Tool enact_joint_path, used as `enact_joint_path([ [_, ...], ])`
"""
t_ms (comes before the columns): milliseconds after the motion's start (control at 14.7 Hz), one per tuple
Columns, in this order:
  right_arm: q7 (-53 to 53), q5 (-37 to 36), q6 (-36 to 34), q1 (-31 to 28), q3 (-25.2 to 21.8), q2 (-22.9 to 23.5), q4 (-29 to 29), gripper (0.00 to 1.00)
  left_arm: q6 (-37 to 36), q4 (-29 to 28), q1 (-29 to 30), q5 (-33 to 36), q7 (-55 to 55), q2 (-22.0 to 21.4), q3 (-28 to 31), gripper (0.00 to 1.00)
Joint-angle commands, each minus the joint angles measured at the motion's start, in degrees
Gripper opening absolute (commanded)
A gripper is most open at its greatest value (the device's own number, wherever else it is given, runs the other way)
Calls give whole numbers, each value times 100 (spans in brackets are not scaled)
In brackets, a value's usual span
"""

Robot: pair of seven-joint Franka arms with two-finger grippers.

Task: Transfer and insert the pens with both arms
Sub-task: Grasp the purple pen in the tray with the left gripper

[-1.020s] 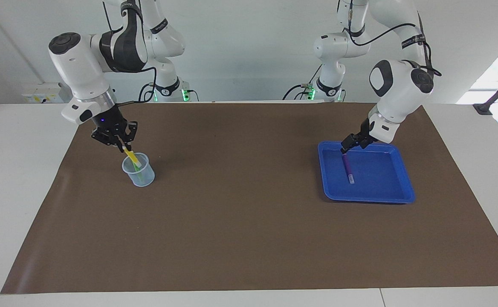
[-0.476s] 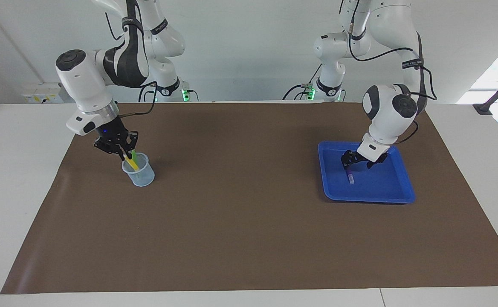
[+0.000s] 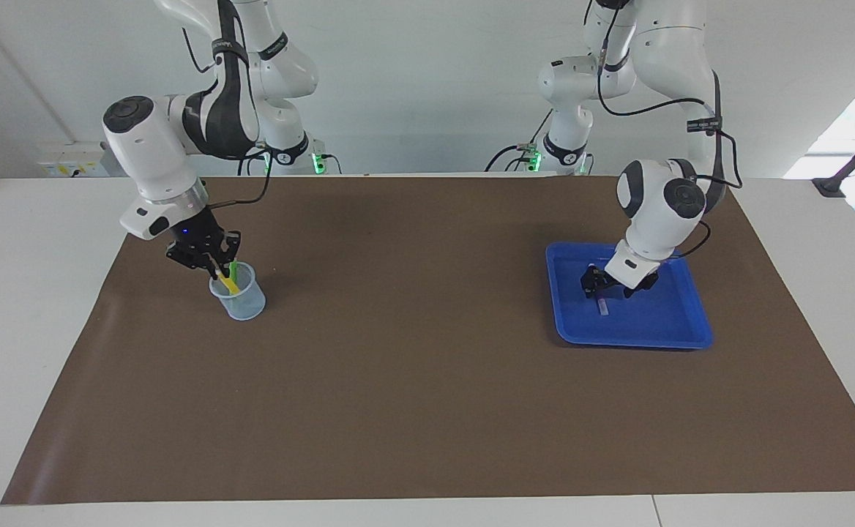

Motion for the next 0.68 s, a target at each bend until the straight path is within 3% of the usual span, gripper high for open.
enact_joint_path([
  [0,14,-85,185,-9,35,14,-81,0,31,27,-22,119,12,70,10,73],
  [340,5,-85,185,17,70,14,-81,0,4,27,-22,119,3,106,19,6],
  [408,-4,-85,185,17,70,14,-90,0,-4,27,-22,119,3,106,19,0],
  [612,-4,-85,185,26,70,-3,-134,0,-22,44,-13,119,3,106,19,0],
])
